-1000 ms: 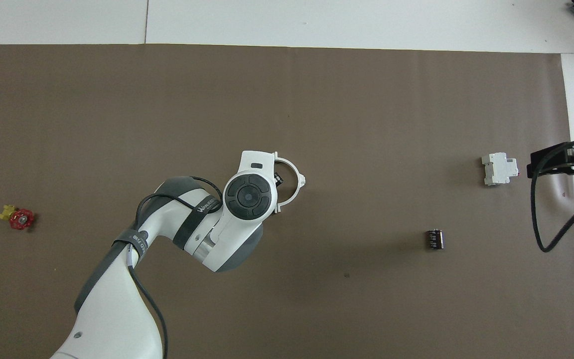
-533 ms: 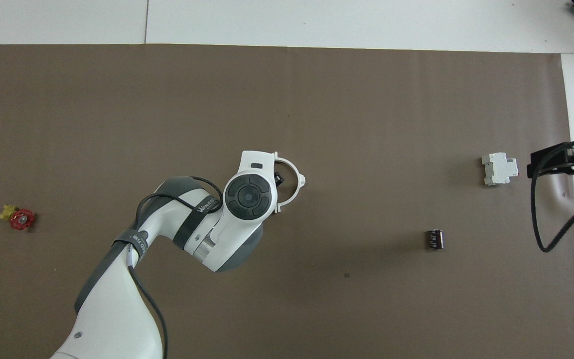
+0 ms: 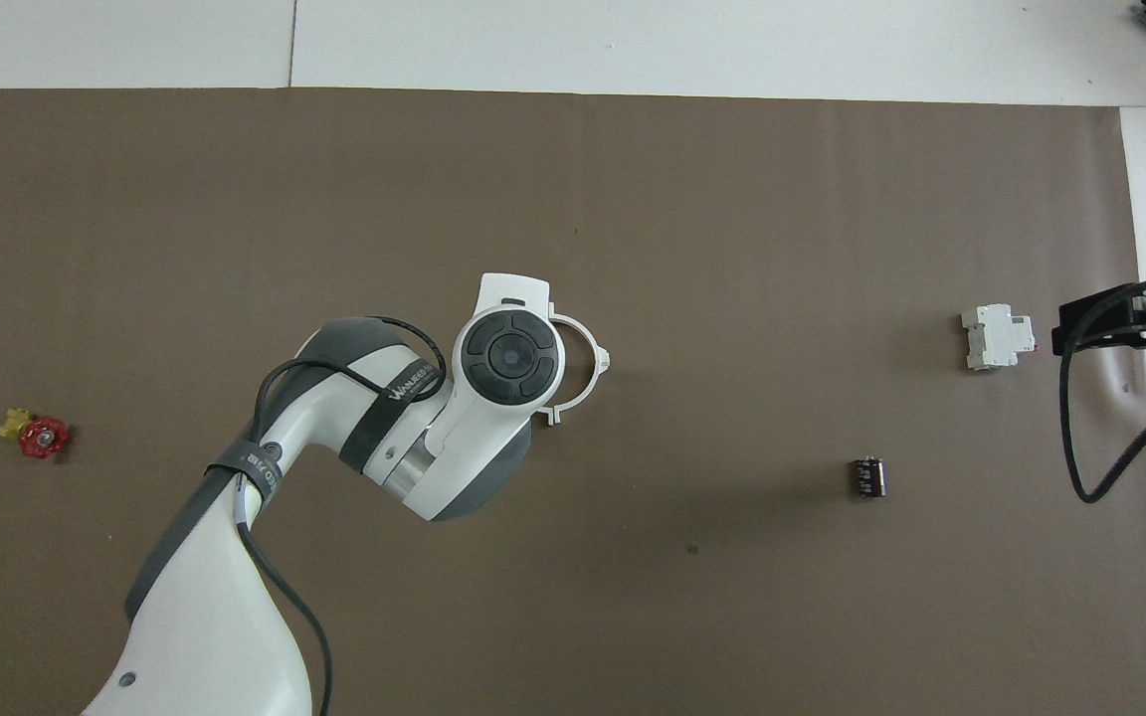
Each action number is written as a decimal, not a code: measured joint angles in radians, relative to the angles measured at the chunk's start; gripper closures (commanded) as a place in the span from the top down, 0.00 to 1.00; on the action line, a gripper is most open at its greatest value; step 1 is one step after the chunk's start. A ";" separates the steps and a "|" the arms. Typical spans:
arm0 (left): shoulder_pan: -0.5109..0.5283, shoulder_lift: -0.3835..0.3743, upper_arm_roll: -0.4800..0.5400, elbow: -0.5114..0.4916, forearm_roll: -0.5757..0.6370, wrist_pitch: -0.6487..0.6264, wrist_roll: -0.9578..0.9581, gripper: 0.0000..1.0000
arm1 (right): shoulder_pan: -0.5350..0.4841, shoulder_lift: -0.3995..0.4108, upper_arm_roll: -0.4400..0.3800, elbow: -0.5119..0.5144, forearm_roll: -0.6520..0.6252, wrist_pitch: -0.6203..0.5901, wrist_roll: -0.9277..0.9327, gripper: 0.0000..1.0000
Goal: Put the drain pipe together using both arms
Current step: 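Open the left gripper and withdraw it from the joined ring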
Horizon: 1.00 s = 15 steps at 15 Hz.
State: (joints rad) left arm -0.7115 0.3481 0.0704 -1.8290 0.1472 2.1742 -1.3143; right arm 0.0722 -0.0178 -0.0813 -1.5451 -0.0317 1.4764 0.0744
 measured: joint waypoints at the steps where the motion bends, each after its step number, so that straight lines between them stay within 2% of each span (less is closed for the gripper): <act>1: 0.007 -0.004 0.004 0.020 0.001 -0.038 0.028 1.00 | 0.000 0.000 0.000 0.000 0.000 0.000 0.000 1.00; 4: 0.060 -0.046 0.008 0.061 0.002 -0.129 0.149 1.00 | 0.000 0.000 0.000 0.000 0.000 0.000 0.000 1.00; 8: 0.143 -0.133 0.011 0.066 0.002 -0.250 0.349 1.00 | 0.000 0.000 0.000 0.000 0.000 0.000 0.000 1.00; 15: 0.334 -0.237 0.016 0.069 0.002 -0.369 0.764 1.00 | 0.000 0.000 0.000 0.000 0.000 0.000 0.000 1.00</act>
State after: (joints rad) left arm -0.3779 0.1108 0.0868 -1.7602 0.1495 1.8051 -0.5504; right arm 0.0722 -0.0178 -0.0813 -1.5451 -0.0317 1.4764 0.0744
